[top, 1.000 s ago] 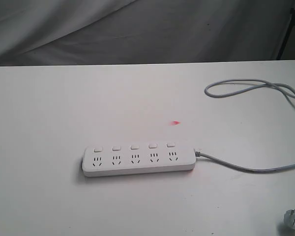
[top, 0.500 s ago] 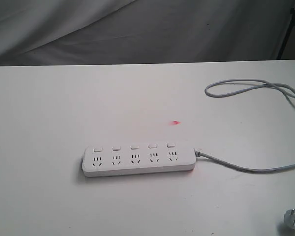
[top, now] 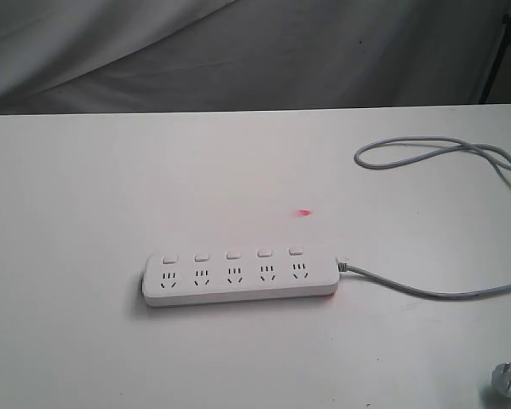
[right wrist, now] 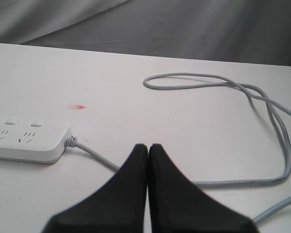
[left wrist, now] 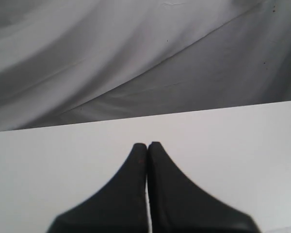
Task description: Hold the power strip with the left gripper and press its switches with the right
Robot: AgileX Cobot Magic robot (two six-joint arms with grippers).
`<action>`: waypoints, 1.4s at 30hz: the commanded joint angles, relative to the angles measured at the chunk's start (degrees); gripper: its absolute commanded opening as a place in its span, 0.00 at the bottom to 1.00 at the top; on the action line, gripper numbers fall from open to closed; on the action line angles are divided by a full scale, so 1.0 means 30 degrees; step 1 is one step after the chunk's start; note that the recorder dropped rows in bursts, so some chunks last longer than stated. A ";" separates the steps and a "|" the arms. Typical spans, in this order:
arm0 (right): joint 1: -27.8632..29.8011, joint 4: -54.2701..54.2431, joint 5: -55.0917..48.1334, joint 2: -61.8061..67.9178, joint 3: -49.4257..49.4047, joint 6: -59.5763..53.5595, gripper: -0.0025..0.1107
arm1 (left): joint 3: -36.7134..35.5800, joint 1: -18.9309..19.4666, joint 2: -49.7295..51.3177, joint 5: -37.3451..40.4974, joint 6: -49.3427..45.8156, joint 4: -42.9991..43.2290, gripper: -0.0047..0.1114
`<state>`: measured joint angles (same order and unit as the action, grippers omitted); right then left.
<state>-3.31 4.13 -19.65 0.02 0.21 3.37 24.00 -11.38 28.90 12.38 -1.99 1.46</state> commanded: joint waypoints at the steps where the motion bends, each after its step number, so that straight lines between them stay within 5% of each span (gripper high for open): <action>1: -0.0040 -0.0096 0.0013 -0.0008 -0.0070 0.0018 0.02 | 0.1368 -0.0045 0.1232 -0.0203 0.0160 -0.0158 0.04; 14: -0.0040 -0.0096 0.0013 -0.0008 -0.0070 0.0018 0.02 | 0.1434 -0.0080 0.1268 0.0380 -0.0042 -0.1215 0.04; 21: -0.0040 -0.0096 0.0013 -0.0008 -0.0070 0.0018 0.02 | 0.1660 -0.1077 0.2673 0.2472 -0.3883 -0.3937 0.04; 29: -0.0040 -0.0096 0.0013 -0.0008 -0.0070 0.0018 0.02 | 0.5902 -0.3249 0.7758 0.6846 -0.8709 -0.5163 0.04; 35: -0.0040 -0.0096 0.0013 -0.0008 -0.0070 0.0018 0.02 | 1.0605 -0.3306 1.3566 0.9994 -1.2795 -0.5861 0.04; 42: -0.0040 -0.0096 0.0013 -0.0008 -0.0070 0.0018 0.02 | 1.3030 -0.2707 1.7739 1.1424 -1.9040 -0.8500 0.04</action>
<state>-3.31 4.13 -19.65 0.02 0.21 3.37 61.49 -20.68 78.80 45.34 -50.17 -19.08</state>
